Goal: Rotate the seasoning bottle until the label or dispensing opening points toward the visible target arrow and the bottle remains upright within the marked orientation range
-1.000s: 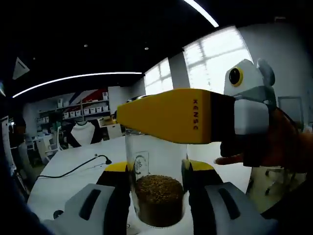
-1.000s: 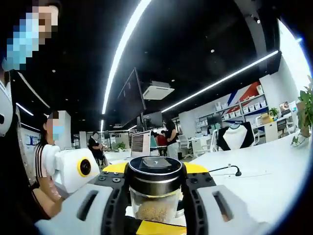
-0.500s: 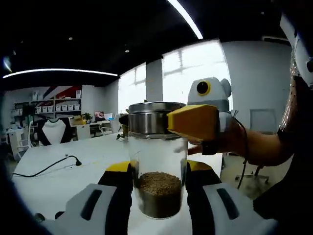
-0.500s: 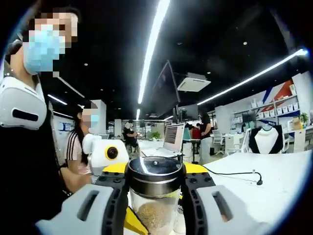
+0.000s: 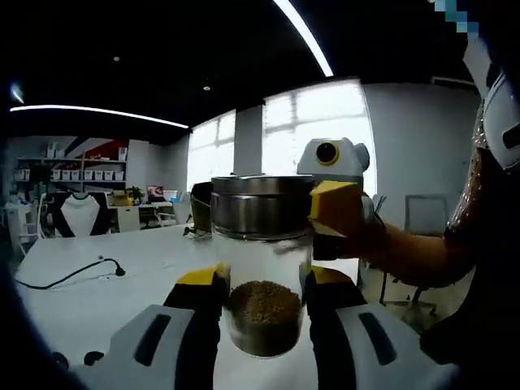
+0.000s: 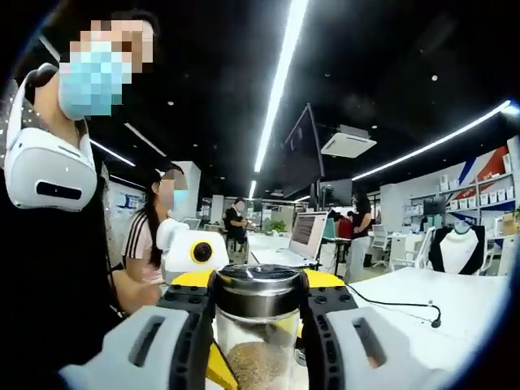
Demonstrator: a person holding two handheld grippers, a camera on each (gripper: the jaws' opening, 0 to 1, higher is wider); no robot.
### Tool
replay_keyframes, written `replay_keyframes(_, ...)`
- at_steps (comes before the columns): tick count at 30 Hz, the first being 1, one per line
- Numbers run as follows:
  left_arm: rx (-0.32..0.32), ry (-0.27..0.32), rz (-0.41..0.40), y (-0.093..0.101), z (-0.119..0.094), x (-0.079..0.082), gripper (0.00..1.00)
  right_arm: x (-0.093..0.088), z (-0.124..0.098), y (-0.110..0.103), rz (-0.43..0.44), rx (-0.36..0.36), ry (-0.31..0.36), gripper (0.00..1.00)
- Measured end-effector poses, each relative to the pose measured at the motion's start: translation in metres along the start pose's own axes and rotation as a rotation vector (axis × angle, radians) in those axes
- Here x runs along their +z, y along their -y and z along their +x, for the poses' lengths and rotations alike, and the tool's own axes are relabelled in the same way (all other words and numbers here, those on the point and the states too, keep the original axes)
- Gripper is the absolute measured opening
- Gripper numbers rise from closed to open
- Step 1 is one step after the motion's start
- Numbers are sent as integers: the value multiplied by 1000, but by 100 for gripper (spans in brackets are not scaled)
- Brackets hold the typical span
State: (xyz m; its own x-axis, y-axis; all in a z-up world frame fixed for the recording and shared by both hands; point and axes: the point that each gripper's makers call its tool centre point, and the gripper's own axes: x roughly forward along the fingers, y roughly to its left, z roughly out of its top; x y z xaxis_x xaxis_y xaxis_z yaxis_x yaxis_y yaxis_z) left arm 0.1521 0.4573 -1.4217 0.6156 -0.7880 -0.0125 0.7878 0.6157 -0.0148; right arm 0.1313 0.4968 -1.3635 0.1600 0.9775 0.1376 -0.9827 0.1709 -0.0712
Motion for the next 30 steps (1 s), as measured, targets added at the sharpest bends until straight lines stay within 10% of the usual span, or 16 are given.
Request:
replay_keyframes(11, 261, -76, 127, -25, -3, -10, 43, -13, 8, 20, -53, -390, 6, 38)
replay_keyframes(22, 192, -69, 103, -20, -7, -10, 43, -13, 5, 19, -12, -230, -22, 37)
replay_keyframes(30, -36, -58, 84, 3, -7, -5, 42, -3, -7, 2, 27, 71, 62, 37)
